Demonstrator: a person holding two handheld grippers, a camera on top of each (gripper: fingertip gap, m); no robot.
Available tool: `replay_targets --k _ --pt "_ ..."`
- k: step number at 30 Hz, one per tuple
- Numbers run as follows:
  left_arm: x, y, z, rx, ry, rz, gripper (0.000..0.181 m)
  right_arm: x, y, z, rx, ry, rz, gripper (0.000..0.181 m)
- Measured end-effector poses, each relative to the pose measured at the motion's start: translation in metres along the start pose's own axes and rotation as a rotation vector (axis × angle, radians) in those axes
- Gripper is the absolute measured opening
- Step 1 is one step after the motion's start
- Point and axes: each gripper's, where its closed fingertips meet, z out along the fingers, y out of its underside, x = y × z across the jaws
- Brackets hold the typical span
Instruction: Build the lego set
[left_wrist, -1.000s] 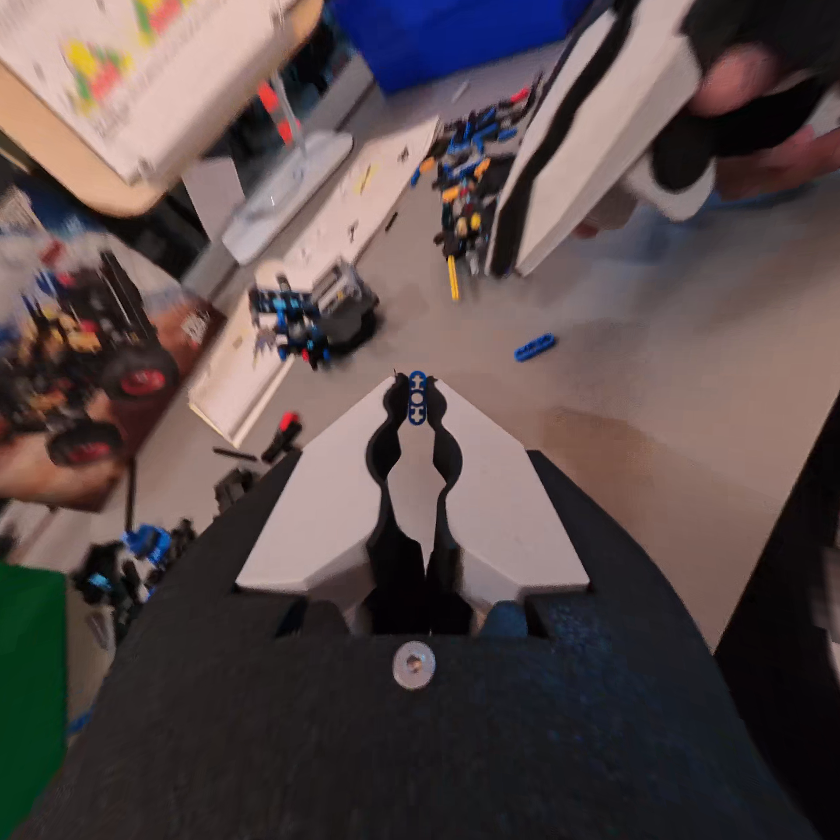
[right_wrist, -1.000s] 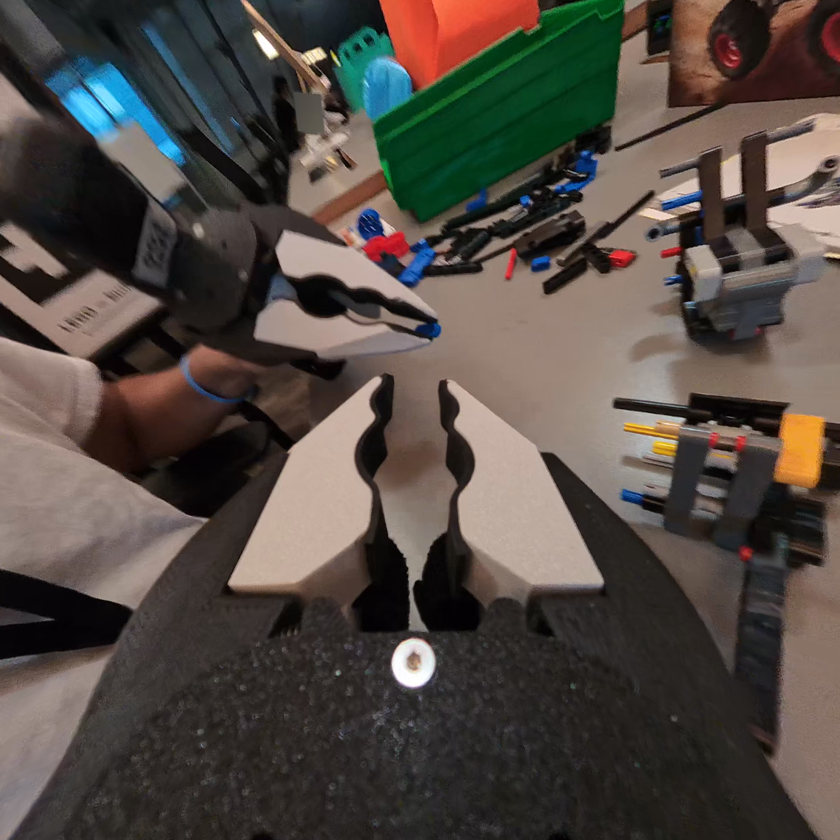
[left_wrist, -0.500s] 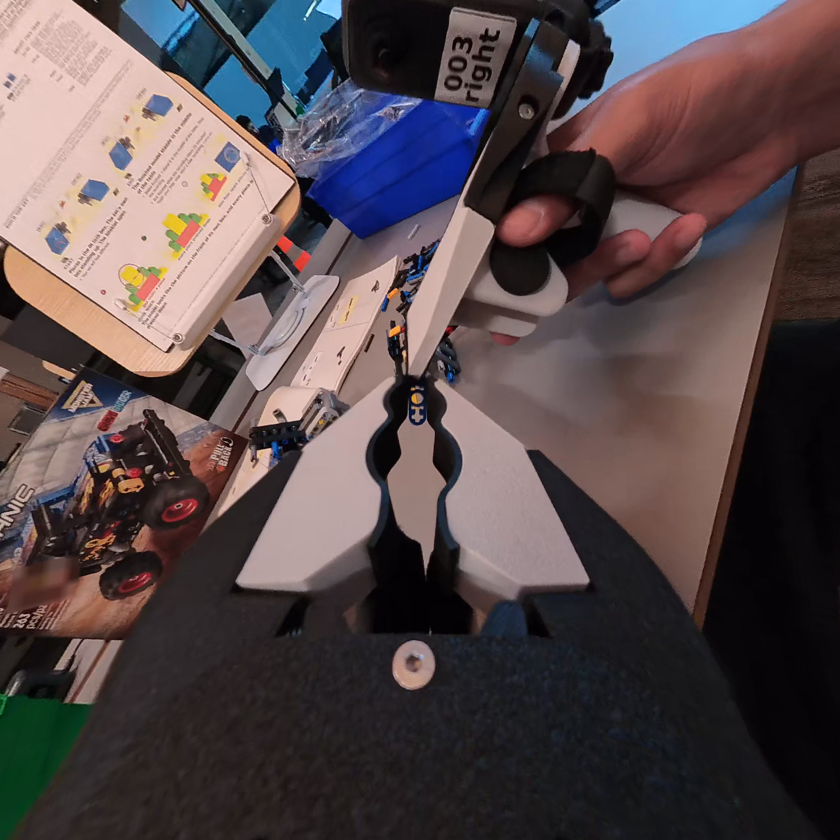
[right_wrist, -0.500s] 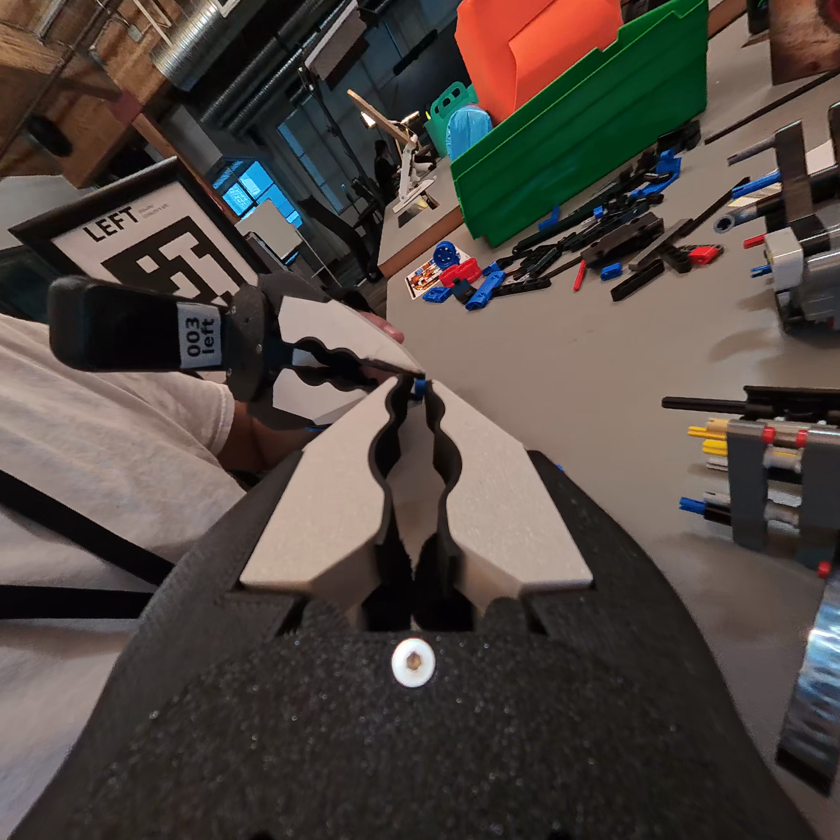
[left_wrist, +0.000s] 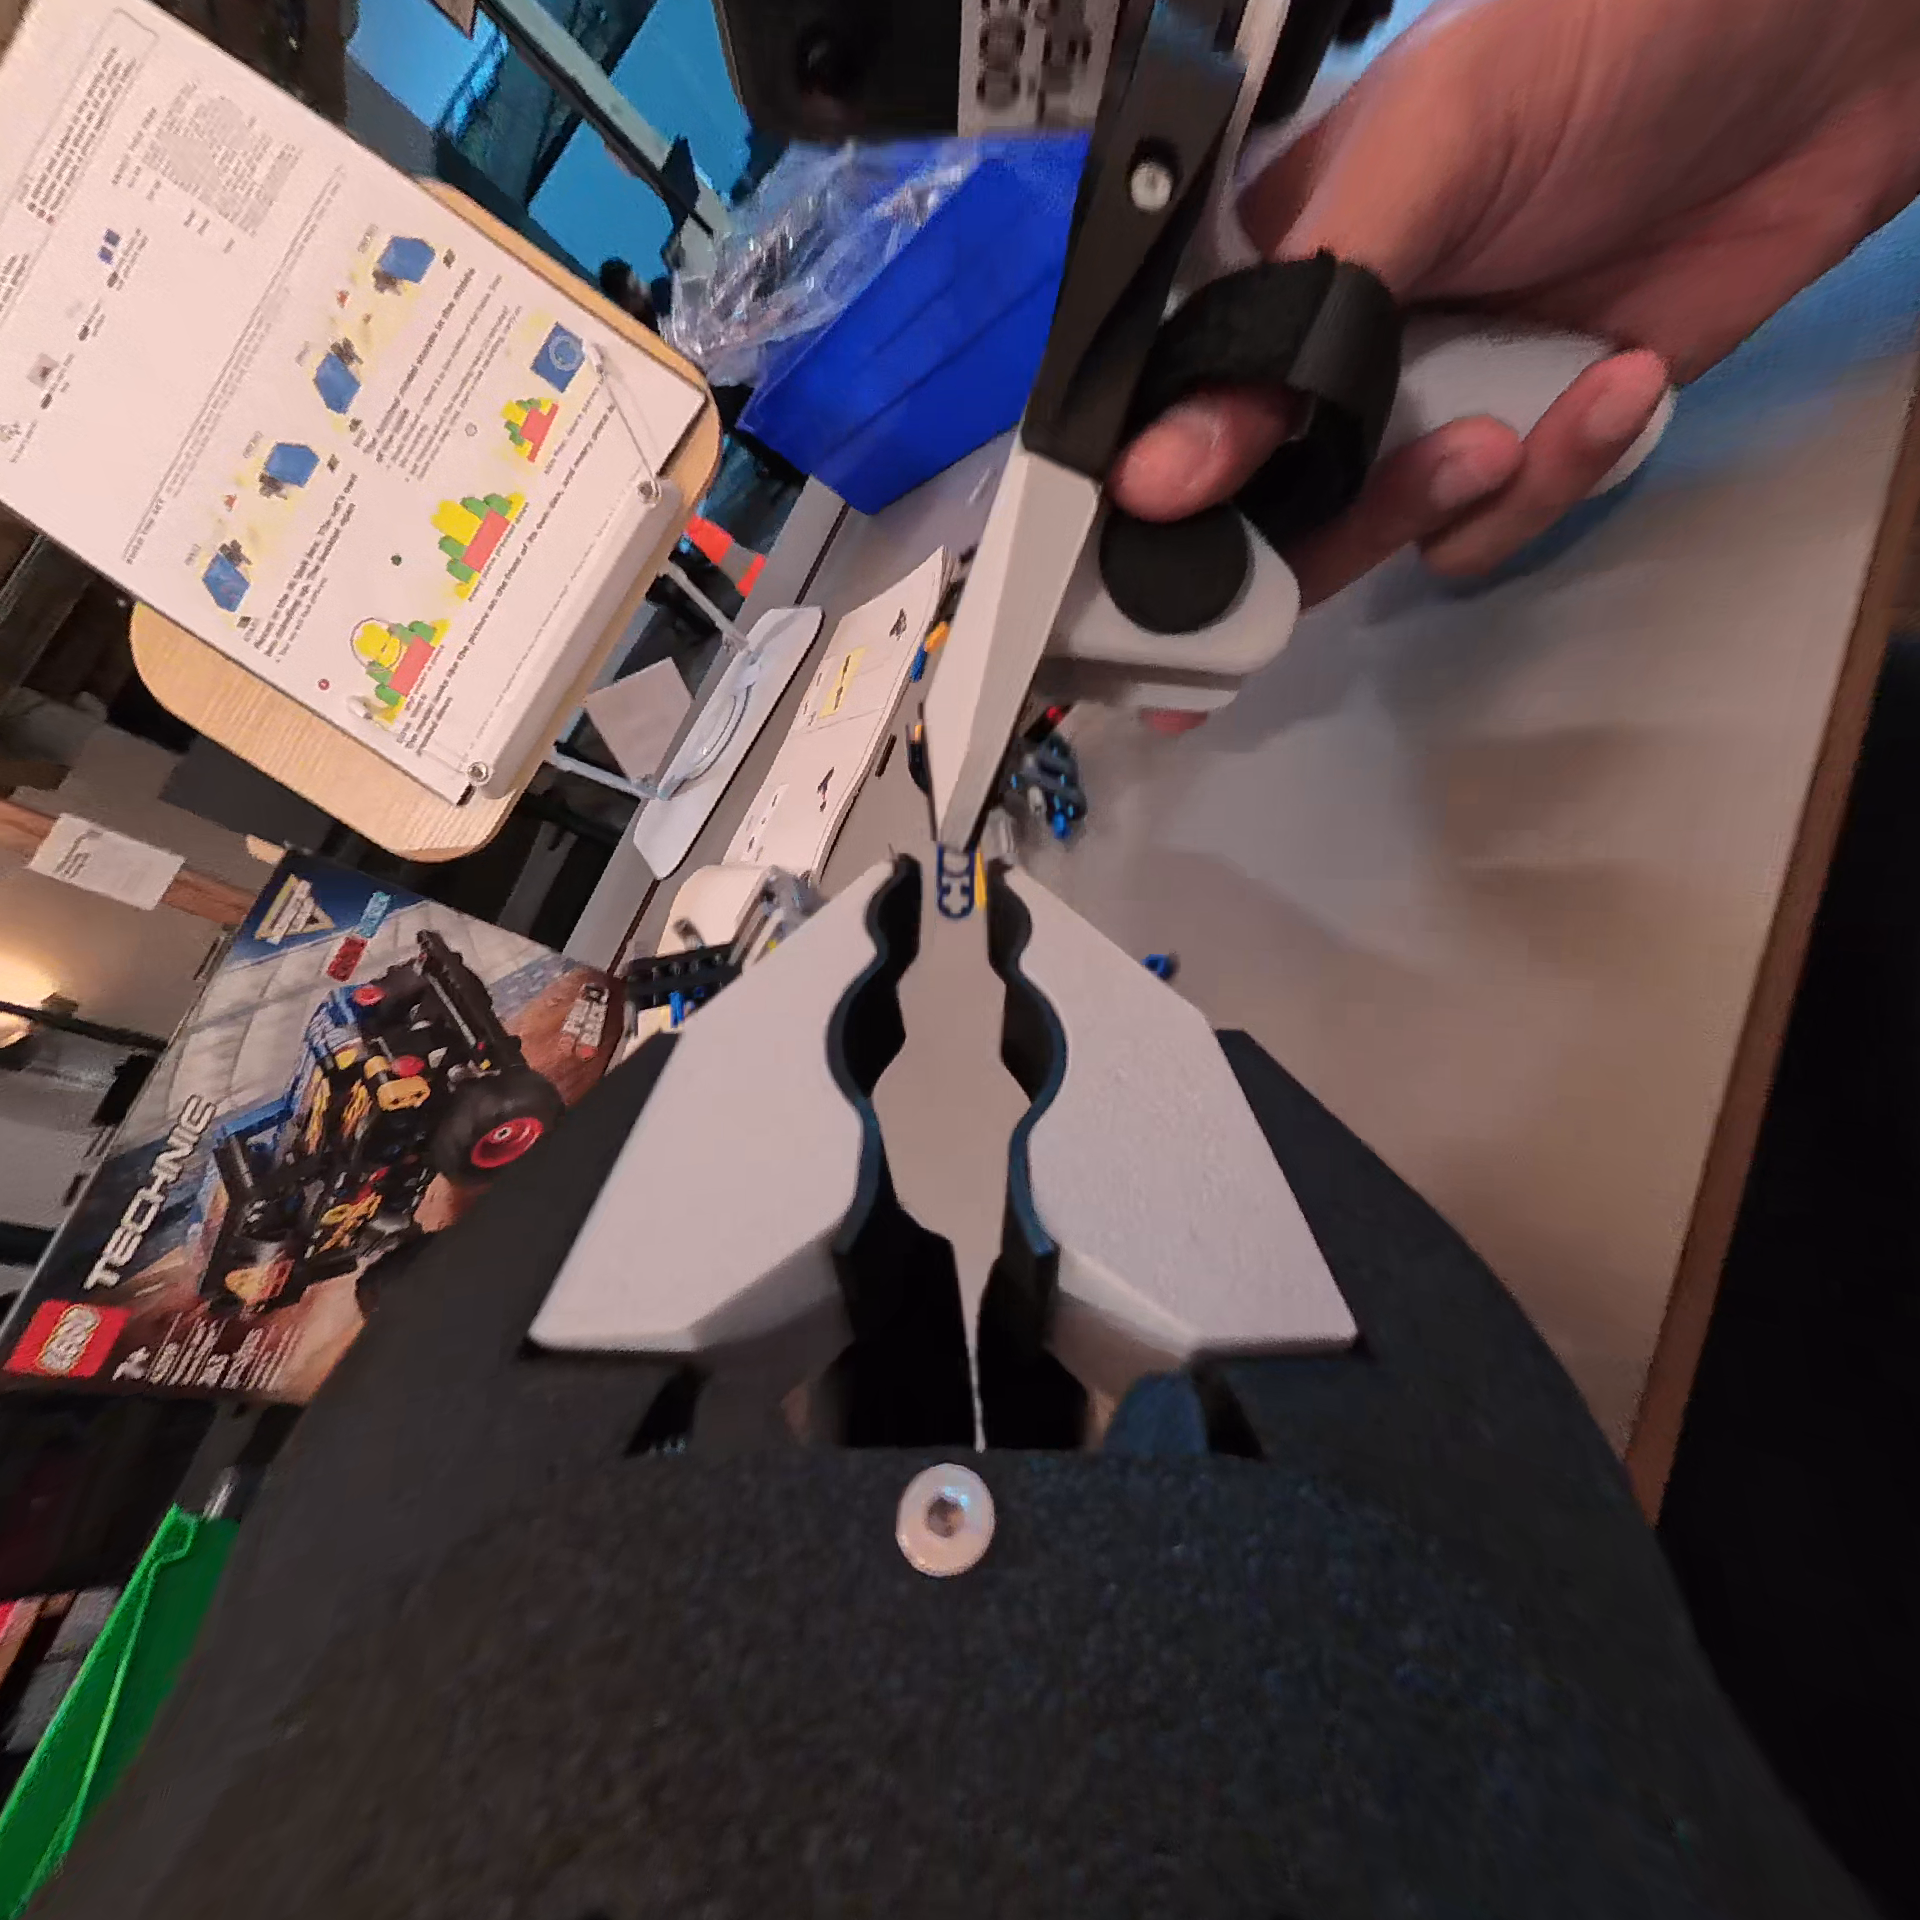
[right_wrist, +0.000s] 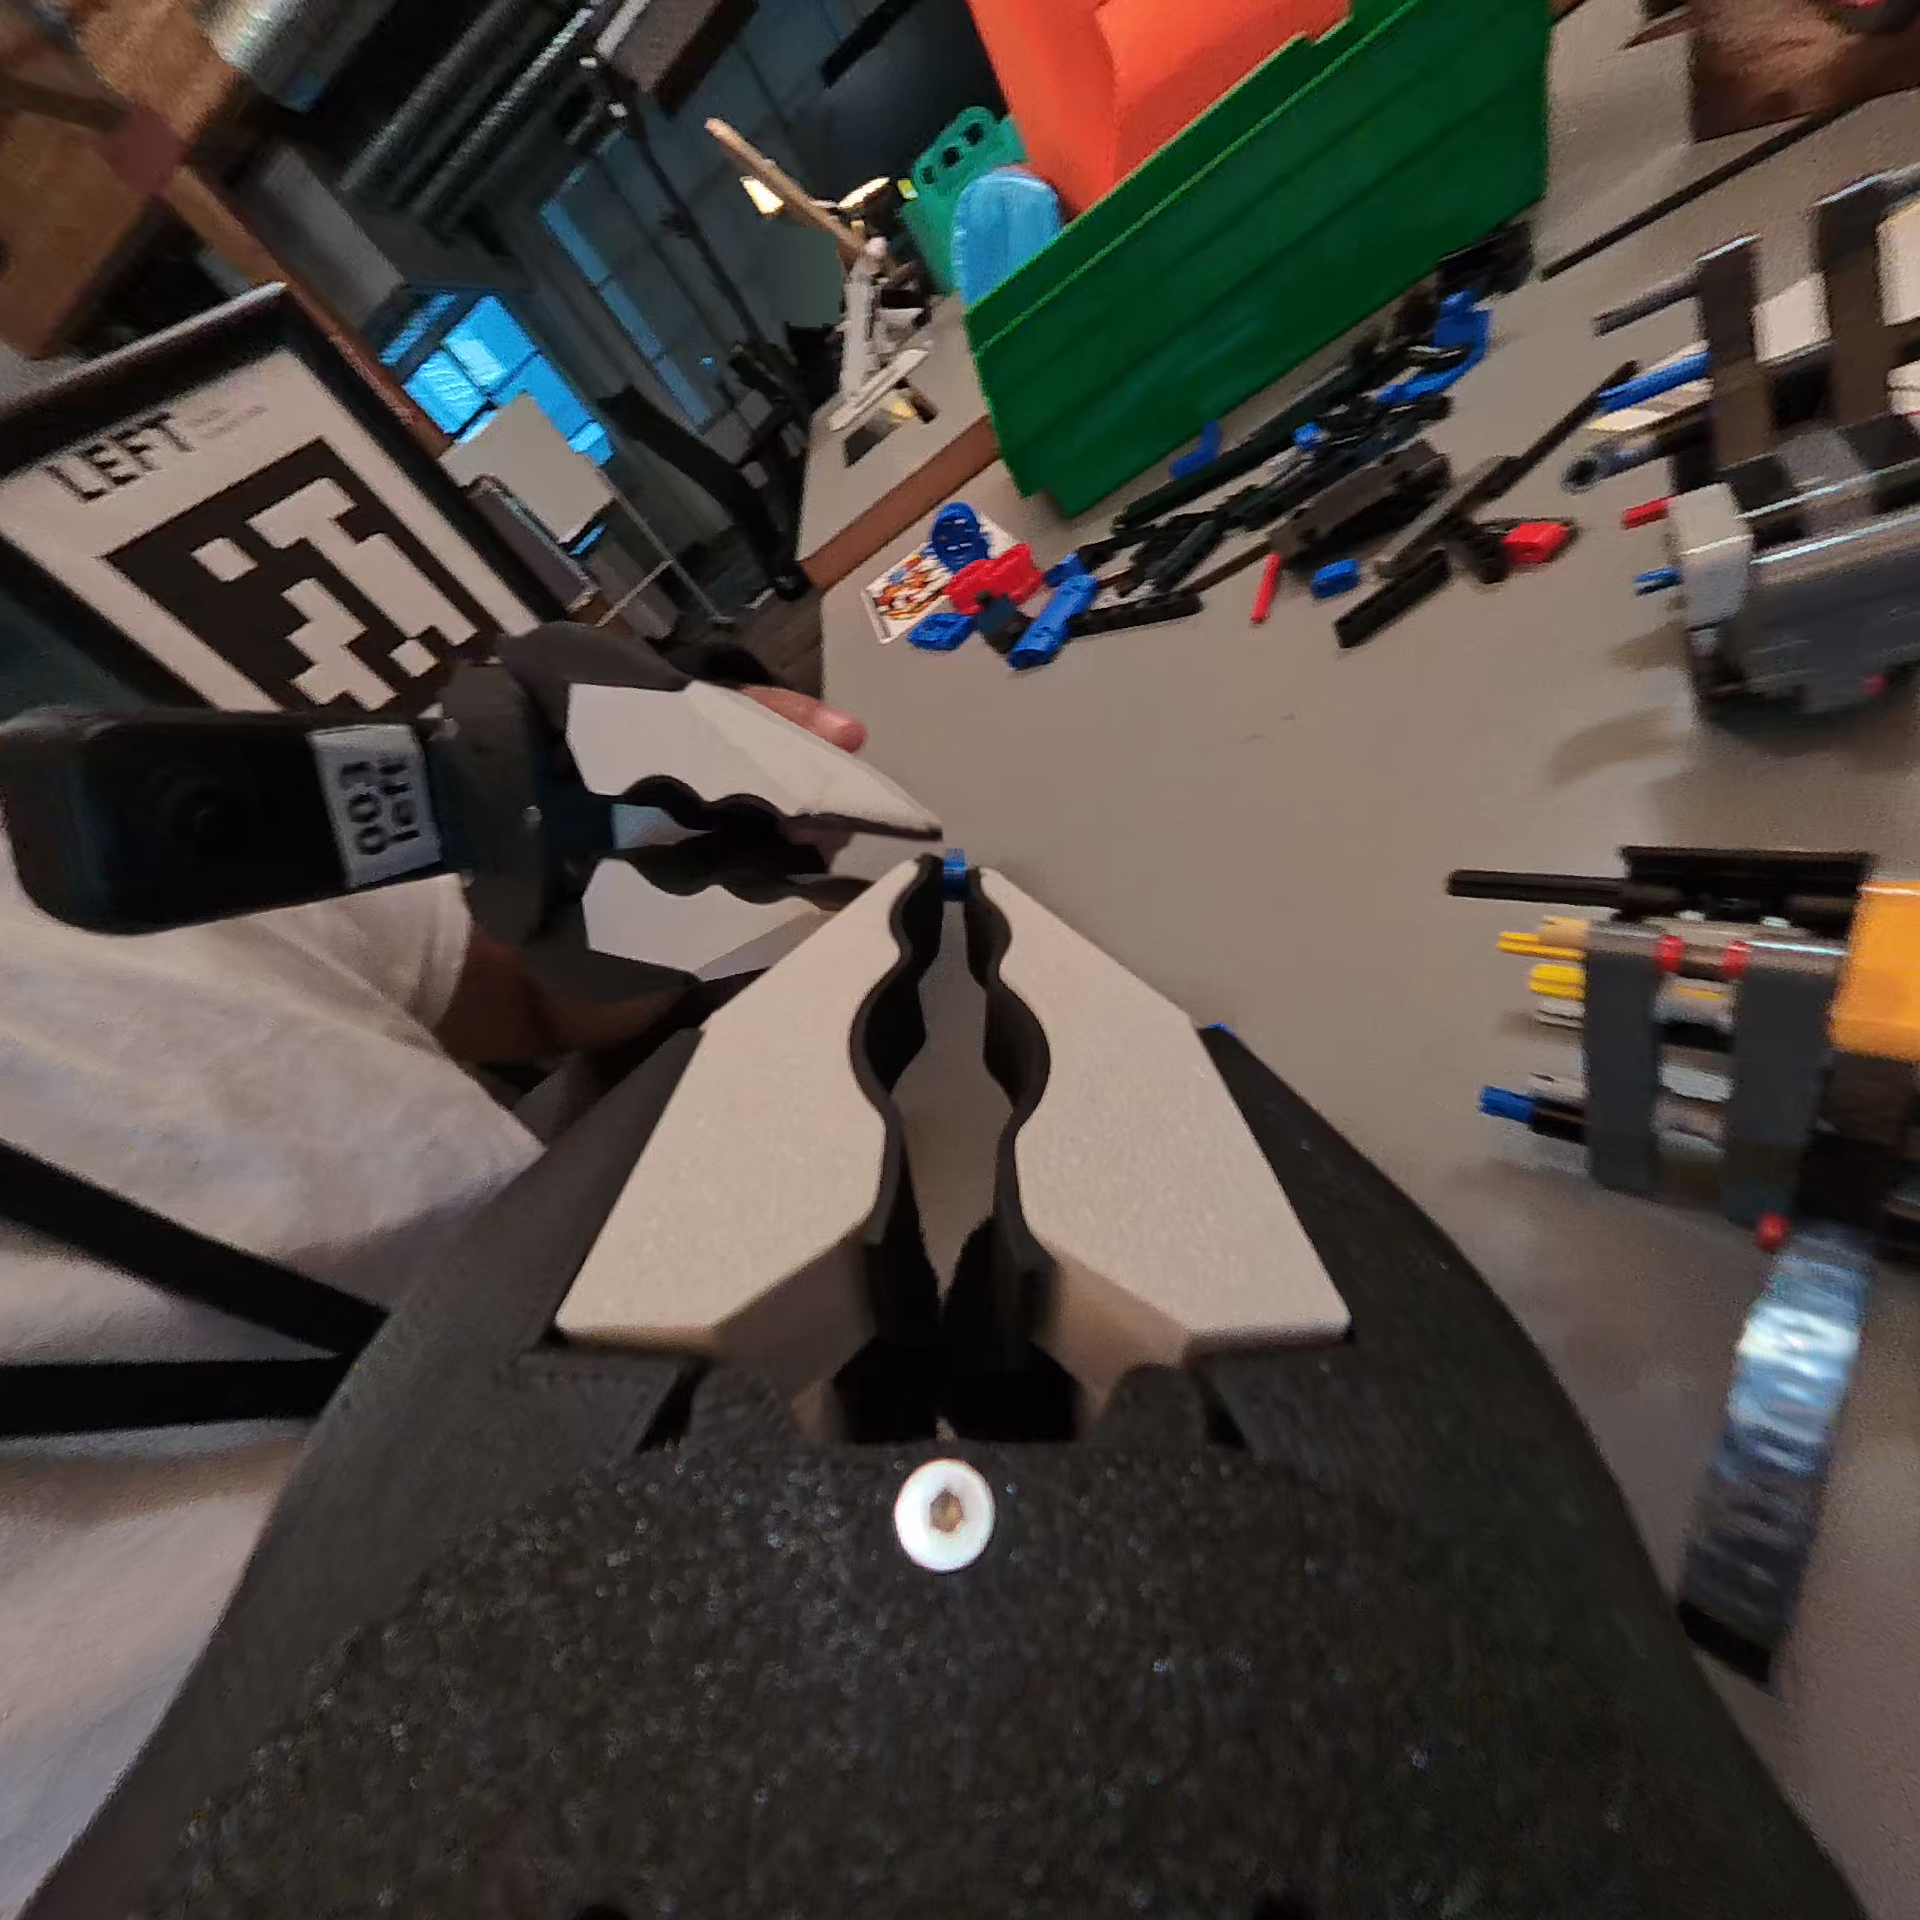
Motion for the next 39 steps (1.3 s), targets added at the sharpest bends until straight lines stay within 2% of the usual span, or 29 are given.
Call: replay_targets --k 2,4,7,10,12,14,18,24,31,39 --pt "0.000 0.008 0.001 -0.029 0.013 -0.038 0.018 0.008 -0.003 -0.004 0.017 0.054 -0.015 0.003" --pt "0.009 0.014 0.003 -0.040 0.121 -0.204 0.020 0.008 -0.009 -0.008 0.059 0.071 -0.078 0.003" --pt "0.010 0.012 -0.002 0.013 0.272 -0.414 0.019 0.010 -0.004 -0.010 -0.013 0.157 -0.336 0.003" --pt "0.013 0.013 -0.006 -0.007 0.356 -0.302 0.022 -0.003 0.005 -0.008 -0.086 0.147 -0.596 0.003" --pt "0.021 0.012 -0.007 -0.022 0.409 -0.188 0.020 -0.005 0.006 -0.006 -0.114 0.160 -0.676 0.003" --pt "0.024 0.007 -0.006 -0.018 0.444 -0.154 0.019 -0.013 0.013 -0.004 -0.150 0.114 -0.680 0.003" --pt "0.028 0.002 -0.004 -0.010 0.511 -0.147 0.014 -0.012 0.023 -0.005 -0.195 0.119 -0.726 0.003" --pt "0.032 -0.004 0.001 0.020 0.557 -0.185 0.005 -0.011 0.022 -0.008 -0.179 0.117 -0.697 0.004" --pt "0.028 -0.010 -0.002 0.084 0.693 -0.477 0.002 -0.009 0.020 -0.013 -0.148 0.107 -0.665 0.010" --pt "0.033 -0.004 -0.001 0.094 0.746 -0.523 0.002 -0.009 0.025 -0.007 -0.153 0.072 -0.616 0.007"
